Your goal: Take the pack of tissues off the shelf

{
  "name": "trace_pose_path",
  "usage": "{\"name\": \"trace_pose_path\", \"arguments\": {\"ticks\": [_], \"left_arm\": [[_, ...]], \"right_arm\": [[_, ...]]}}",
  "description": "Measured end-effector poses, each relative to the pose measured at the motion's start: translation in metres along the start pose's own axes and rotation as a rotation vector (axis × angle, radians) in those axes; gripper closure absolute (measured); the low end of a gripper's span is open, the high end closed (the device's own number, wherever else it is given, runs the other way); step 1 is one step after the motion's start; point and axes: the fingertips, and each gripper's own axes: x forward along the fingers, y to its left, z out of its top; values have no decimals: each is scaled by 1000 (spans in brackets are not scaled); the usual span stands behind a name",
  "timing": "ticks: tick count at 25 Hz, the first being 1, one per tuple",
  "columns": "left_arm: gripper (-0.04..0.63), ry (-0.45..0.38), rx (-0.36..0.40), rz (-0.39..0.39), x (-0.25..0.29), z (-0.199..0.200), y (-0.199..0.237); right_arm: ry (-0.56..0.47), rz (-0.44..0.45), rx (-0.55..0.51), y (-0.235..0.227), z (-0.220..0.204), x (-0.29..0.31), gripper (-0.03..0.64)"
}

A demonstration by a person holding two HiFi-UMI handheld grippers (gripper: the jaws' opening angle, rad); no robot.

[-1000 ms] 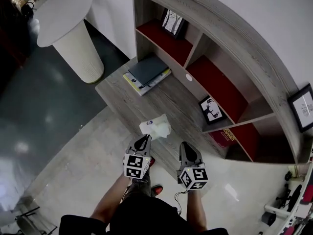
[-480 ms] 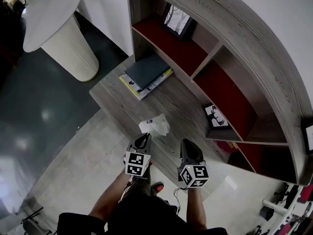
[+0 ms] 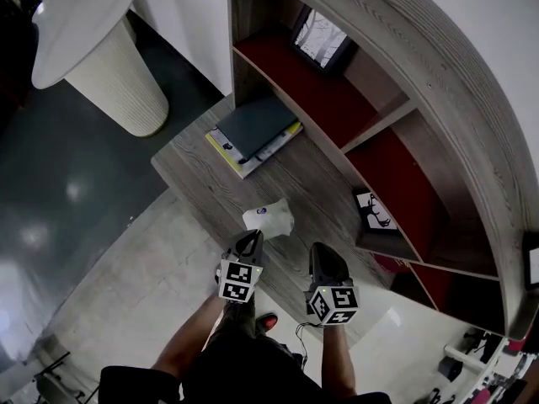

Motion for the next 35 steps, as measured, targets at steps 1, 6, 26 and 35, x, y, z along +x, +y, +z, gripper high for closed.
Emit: {"name": "trace_pose_path", "arguments": {"ticks": [1, 6, 26, 35], "left_arm": [[584, 1, 1, 0, 1, -1, 0], [584, 0, 7, 1, 3, -5, -2], [387, -82, -28, -36, -43, -1, -40], [390, -128, -20, -42, -92, 13, -71]], "right_arm": [[4, -2, 1, -1, -1, 0, 584], [21, -10, 9, -8, -8, -3, 584], [-8, 46, -30, 9, -17, -48, 584], [-103, 53, -65, 20, -4, -111, 584]]}}
